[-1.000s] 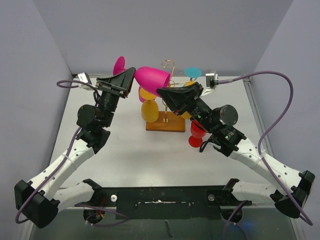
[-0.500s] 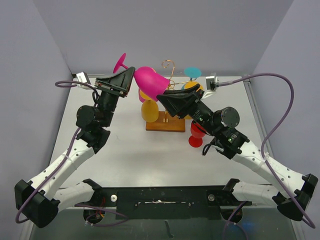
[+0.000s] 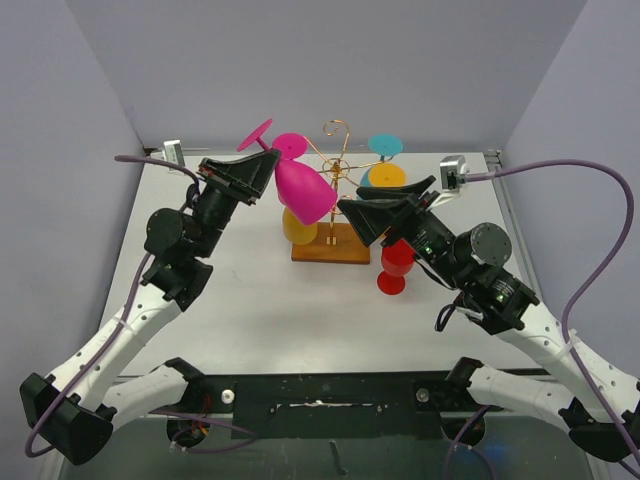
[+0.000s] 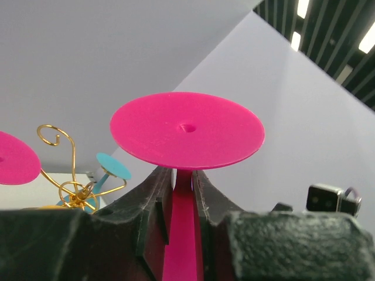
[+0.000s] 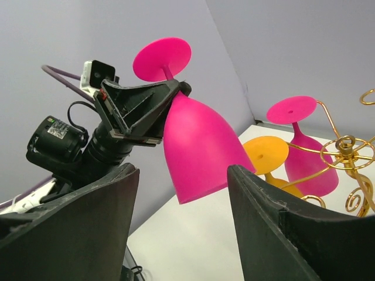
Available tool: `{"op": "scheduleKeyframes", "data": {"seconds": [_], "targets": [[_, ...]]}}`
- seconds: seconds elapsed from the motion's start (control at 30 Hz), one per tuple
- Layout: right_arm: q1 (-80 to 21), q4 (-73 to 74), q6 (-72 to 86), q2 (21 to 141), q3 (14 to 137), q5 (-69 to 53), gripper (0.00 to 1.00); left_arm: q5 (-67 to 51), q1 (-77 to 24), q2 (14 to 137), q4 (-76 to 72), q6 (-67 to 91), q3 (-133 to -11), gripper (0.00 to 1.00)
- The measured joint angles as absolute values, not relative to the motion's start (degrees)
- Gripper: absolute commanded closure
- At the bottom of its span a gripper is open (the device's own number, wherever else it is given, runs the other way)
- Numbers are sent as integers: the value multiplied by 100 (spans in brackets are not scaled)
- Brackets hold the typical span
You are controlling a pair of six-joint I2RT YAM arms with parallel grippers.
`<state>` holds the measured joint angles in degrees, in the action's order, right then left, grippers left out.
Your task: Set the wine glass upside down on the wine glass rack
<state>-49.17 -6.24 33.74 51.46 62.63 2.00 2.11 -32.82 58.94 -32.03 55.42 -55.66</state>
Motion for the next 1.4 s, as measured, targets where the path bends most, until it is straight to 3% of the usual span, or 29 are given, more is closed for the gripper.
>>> {"op": "scheduleKeyframes", "data": {"seconds": [0.53,0.97,1.4], "targets": [[-4917,123,3723,5808,7513,-676,36,-2552,-3277,5601,-1835,2790,-6053,100],[-4862,220,4705,6235,7651,-1020,39,-3339,-3277,5332,-1861,1894,-5841,100],[-4237,504,5813,6429,7651,-1483,59,-3487,-3277,5332,-1876,1691,-5513,100]]}}
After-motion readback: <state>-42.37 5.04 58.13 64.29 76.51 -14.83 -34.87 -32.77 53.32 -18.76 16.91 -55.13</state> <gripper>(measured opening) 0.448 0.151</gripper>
